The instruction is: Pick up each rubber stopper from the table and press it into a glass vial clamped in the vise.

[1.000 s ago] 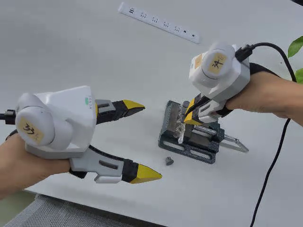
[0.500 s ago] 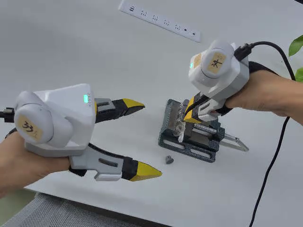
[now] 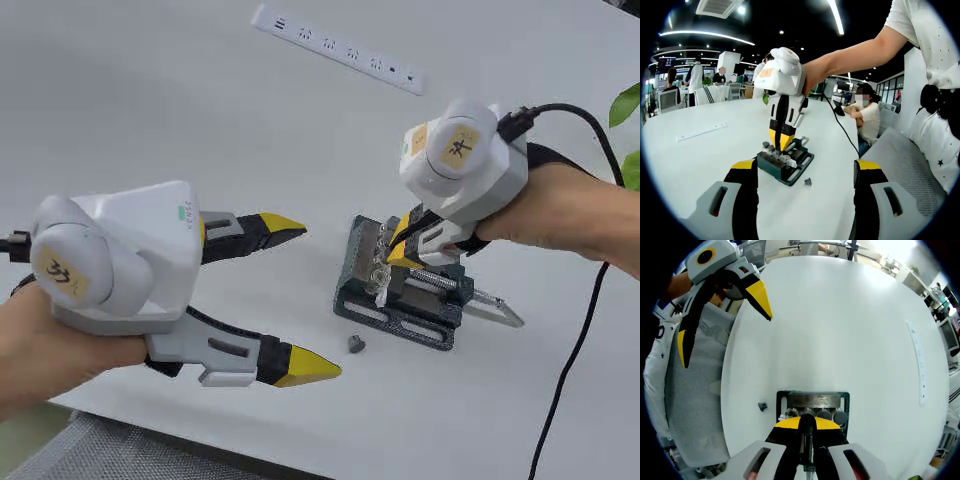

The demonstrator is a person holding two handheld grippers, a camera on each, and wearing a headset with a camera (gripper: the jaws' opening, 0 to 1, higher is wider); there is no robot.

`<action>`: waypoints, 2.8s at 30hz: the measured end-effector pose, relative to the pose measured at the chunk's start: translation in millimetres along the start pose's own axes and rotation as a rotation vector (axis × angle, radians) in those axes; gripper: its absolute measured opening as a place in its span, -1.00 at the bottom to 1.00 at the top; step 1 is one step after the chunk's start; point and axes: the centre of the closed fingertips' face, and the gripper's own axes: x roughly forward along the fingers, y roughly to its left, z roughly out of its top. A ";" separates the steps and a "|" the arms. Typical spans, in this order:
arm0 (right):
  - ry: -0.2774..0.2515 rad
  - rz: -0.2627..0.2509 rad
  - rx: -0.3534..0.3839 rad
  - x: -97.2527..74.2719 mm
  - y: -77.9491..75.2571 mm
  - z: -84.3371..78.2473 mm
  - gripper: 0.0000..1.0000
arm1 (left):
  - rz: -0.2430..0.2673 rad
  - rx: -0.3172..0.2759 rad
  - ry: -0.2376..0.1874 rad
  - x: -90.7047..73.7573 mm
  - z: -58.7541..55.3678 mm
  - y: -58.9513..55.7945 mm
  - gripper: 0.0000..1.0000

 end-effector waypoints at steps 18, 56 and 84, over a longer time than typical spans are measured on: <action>0.026 0.000 -0.012 1.9 -1.3 1.0 -0.94 | -0.003 -0.001 -0.008 2.4 1.8 0.1 0.54; 0.086 0.012 -0.049 7.9 0.4 -0.9 -0.97 | 0.001 0.004 -0.014 2.5 5.6 1.1 0.52; -0.006 -0.018 -0.009 2.7 0.2 0.0 -0.93 | 0.019 0.040 0.012 -4.3 15.6 -3.1 0.52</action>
